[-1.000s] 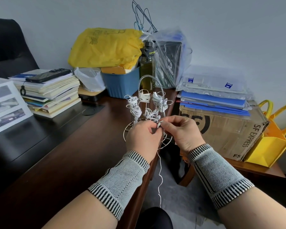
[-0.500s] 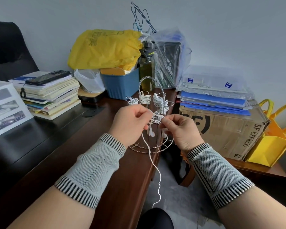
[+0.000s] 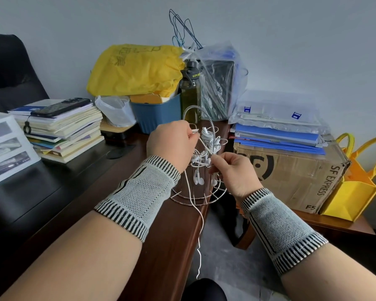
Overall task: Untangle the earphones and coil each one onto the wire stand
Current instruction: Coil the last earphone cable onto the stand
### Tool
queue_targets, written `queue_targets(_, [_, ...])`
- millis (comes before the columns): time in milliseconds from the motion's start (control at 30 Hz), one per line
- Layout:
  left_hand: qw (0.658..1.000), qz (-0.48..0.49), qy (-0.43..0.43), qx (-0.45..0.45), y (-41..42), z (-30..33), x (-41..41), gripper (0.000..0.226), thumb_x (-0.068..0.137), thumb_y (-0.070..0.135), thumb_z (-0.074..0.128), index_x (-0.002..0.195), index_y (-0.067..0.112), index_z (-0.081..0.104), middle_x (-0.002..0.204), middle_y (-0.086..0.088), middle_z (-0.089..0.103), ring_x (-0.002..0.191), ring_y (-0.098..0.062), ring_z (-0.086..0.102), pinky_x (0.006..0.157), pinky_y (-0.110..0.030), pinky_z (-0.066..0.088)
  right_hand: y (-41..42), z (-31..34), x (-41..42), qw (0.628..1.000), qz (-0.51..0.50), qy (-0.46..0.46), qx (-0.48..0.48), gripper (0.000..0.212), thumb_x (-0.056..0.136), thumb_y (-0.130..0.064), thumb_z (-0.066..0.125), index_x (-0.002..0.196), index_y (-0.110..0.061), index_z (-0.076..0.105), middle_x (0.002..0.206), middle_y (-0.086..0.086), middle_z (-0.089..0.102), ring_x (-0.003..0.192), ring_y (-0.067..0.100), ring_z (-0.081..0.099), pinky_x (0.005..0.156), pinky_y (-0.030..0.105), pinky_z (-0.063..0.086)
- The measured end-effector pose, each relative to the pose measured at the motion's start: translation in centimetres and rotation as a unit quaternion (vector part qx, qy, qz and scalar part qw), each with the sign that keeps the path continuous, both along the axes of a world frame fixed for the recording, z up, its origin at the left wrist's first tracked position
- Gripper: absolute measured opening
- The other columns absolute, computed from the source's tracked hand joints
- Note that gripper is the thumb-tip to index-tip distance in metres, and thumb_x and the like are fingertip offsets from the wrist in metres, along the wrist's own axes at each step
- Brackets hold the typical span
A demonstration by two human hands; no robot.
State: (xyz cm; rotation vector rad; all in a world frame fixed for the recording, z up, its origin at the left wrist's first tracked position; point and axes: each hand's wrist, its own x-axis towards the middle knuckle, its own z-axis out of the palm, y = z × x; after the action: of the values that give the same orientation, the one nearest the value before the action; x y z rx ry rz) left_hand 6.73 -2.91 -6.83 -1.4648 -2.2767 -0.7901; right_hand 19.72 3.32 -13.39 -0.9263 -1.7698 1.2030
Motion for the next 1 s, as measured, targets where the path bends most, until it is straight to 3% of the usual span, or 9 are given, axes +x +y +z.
queue_targets(133, [0.993, 0.039, 0.077, -0.083, 0.5, 0.6, -0.3, 0.028, 0.094, 0.042, 0.057, 0.085, 0.017, 0.066, 0.079, -0.005, 0.066, 0.078, -0.028, 0.063, 0.06, -0.033, 0.046, 0.0, 0.3, -0.3, 1.0, -0.019, -0.004, -0.015, 0.033, 0.091, -0.027, 0.061, 0.069, -0.005, 0.07, 0.067, 0.004, 0.072, 0.061, 0.018, 0.056, 0.059, 0.025, 0.047])
queue_targets(333, [0.986, 0.039, 0.109, -0.124, 1.2, 0.7, -0.8, 0.025, 0.095, 0.038, 0.054, 0.086, 0.019, 0.067, 0.076, -0.004, 0.064, 0.071, -0.027, 0.061, 0.056, -0.032, 0.044, -0.2, 0.5, -0.6, 0.999, -0.034, -0.015, -0.014, 0.036, 0.09, -0.026, 0.062, 0.062, -0.004, 0.069, 0.071, 0.021, 0.07, 0.03, 0.002, 0.035, 0.04, 0.018, 0.033])
queue_targets(500, [0.98, 0.042, 0.126, -0.145, 1.3, 0.9, -1.0, 0.019, 0.095, 0.03, 0.056, 0.091, 0.019, 0.07, 0.08, -0.004, 0.066, 0.072, -0.026, 0.059, 0.057, -0.032, 0.044, -0.2, 0.3, -1.0, 0.996, -0.055, -0.048, 0.054, 0.037, 0.089, -0.03, 0.062, 0.061, -0.008, 0.069, 0.064, 0.012, 0.07, 0.035, 0.002, 0.043, 0.047, 0.022, 0.04])
queue_targets(700, [0.981, 0.005, 0.157, -0.114, -1.8, 0.6, -0.7, 0.02, 0.099, 0.029, 0.047, 0.098, 0.02, 0.064, 0.076, -0.001, 0.065, 0.072, -0.024, 0.062, 0.057, -0.031, 0.044, 0.2, 0.5, -0.9, 0.996, -0.071, -0.044, 0.044, 0.035, 0.088, -0.033, 0.066, 0.057, -0.016, 0.068, 0.061, 0.001, 0.07, 0.035, -0.002, 0.047, 0.047, 0.019, 0.035])
queue_targets(867, [0.997, -0.035, 0.063, -0.021, -4.0, -2.1, -0.2, 0.019, 0.099, 0.037, 0.048, 0.11, 0.025, 0.057, 0.072, 0.004, 0.067, 0.068, -0.021, 0.065, 0.063, -0.033, 0.051, 0.2, 0.4, -1.2, 0.995, -0.093, -0.033, 0.015, 0.035, 0.085, -0.033, 0.068, 0.056, -0.013, 0.069, 0.06, 0.005, 0.07, 0.032, 0.0, 0.044, 0.047, 0.022, 0.035])
queue_targets(1000, [0.997, -0.026, -0.045, 0.057, -3.8, -4.1, 0.5, 0.011, 0.097, 0.035, 0.05, 0.101, 0.024, 0.053, 0.078, 0.002, 0.072, 0.072, -0.024, 0.068, 0.071, -0.041, 0.054, 0.0, 0.2, -1.6, 0.99, -0.126, -0.044, 0.038, 0.036, 0.084, -0.035, 0.067, 0.059, -0.009, 0.071, 0.059, 0.006, 0.069, 0.047, 0.009, 0.055, 0.053, 0.029, 0.046])
